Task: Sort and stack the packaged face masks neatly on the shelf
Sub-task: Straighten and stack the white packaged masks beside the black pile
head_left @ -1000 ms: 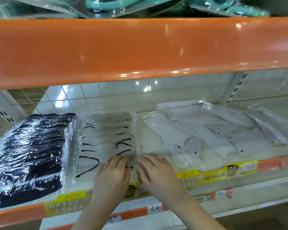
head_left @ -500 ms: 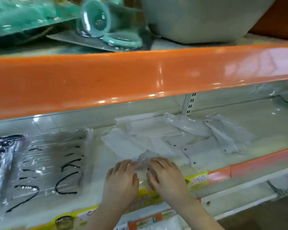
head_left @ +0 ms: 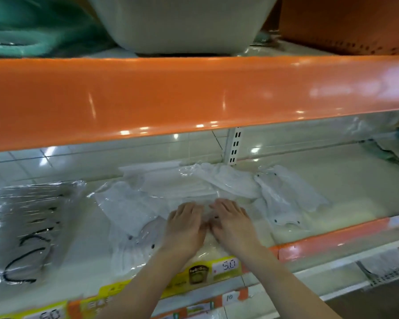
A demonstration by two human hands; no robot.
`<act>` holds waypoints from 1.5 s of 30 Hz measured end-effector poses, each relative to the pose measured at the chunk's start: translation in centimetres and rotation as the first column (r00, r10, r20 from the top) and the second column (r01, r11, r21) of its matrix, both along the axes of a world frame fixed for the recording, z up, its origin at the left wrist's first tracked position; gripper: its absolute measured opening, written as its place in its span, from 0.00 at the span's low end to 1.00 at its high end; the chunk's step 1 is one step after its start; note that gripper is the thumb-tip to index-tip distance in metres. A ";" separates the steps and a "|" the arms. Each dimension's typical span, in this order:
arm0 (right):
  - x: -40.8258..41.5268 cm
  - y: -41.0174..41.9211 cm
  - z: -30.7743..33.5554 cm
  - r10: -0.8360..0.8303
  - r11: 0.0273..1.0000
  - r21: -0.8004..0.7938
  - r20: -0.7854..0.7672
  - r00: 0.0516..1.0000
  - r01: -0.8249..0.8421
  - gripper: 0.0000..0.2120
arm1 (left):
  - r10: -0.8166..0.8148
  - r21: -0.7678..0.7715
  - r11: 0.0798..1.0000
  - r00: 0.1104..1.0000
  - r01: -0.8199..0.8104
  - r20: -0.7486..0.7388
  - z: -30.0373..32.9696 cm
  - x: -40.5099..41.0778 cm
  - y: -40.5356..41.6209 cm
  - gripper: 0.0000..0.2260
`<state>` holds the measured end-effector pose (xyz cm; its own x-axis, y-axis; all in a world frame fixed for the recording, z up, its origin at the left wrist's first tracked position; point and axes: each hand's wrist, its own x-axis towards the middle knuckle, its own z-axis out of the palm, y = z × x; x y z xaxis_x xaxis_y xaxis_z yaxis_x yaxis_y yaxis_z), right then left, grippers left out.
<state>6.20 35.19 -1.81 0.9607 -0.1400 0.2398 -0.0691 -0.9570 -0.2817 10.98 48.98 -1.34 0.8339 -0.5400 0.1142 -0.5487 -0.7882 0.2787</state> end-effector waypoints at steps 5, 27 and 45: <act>1.4 -2.0 -1.3 -0.016 1.000 0.017 -0.086 0.996 0.018 0.22 | 0.045 0.089 0.995 0.998 -0.048 0.035 -0.7 1.3 -1.7 0.20; 2.6 -2.4 3.6 -0.004 0.820 0.560 0.213 0.977 -0.118 0.09 | 0.170 -0.472 0.877 0.861 0.089 0.479 7.4 1.4 -1.2 0.19; -1.5 0.0 3.5 -0.189 0.541 0.840 0.157 0.969 -0.030 0.18 | 0.094 -0.569 0.721 0.869 -0.396 -0.486 5.7 0.1 4.0 0.08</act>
<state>4.72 35.15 1.72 0.8771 -0.4538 0.1575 0.0306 -0.2743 -0.9612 11.09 52.97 4.35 0.9723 -0.2327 -0.0216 -0.0824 -0.4279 0.9000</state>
